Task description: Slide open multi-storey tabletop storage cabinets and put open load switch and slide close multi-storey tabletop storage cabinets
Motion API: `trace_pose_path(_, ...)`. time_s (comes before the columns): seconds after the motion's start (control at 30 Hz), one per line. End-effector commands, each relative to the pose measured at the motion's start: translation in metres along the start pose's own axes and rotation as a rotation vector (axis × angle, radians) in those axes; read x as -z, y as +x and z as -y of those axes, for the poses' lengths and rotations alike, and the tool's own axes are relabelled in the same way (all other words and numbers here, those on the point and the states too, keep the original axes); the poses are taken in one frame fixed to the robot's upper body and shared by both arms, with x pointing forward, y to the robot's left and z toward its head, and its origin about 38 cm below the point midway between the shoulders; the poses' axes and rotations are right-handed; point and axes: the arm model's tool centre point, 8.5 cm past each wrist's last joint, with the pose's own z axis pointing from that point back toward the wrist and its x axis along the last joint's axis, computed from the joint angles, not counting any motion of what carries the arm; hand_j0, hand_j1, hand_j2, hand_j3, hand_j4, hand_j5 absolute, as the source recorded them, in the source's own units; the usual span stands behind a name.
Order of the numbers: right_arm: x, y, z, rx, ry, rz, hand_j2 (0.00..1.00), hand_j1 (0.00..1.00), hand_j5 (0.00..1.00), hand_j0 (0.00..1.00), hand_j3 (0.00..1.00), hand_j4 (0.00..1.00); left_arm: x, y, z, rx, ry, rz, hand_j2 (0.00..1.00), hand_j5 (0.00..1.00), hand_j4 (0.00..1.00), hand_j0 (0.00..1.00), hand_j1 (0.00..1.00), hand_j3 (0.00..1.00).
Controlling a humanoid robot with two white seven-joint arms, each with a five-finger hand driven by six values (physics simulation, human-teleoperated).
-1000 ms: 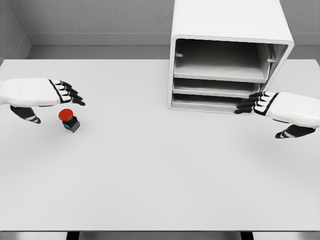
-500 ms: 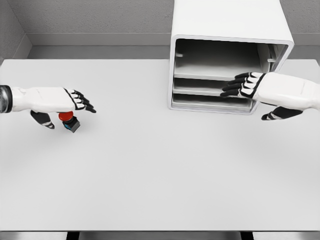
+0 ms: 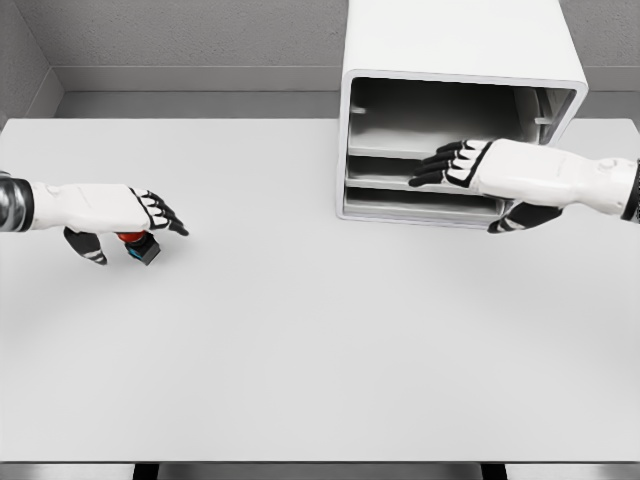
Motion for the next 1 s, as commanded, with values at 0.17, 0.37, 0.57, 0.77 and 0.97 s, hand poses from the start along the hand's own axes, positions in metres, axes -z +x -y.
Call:
trace_pose_path(0.17,0.018,-0.007,0.000,0.019,-0.007,0.009,1.00,1.00,1.00,1.00,1.00,1.00,0.004,-0.006,0.003,-0.009,-0.009,-0.019,0.89,0.89,0.89,0.89,0.89,0.89)
trace_pose_path(0.37,0.036,-0.016,-0.003,0.046,0.005,0.017,1.00,1.00,1.00,1.00,1.00,1.00,0.004,-0.006,0.003,-0.009,-0.009,-0.019,0.76,0.76,0.76,0.76,0.76,0.76)
trace_pose_path(0.57,0.043,-0.034,0.004,0.093,-0.006,-0.056,1.00,1.00,1.00,1.00,1.00,1.00,0.004,-0.006,0.003,-0.008,-0.008,-0.018,0.66,0.66,0.66,0.66,0.66,0.66)
trace_pose_path(0.77,0.055,-0.050,0.001,0.107,0.027,-0.111,1.00,1.00,1.00,1.00,1.00,1.00,0.005,-0.005,0.003,-0.006,-0.010,-0.016,0.54,0.54,0.54,0.54,0.54,0.54)
trace_pose_path(0.97,0.063,-0.056,0.002,0.134,0.051,-0.172,1.00,1.00,1.00,1.00,1.00,1.00,0.002,-0.006,0.003,-0.004,-0.010,-0.021,0.45,0.45,0.45,0.45,0.45,0.45)
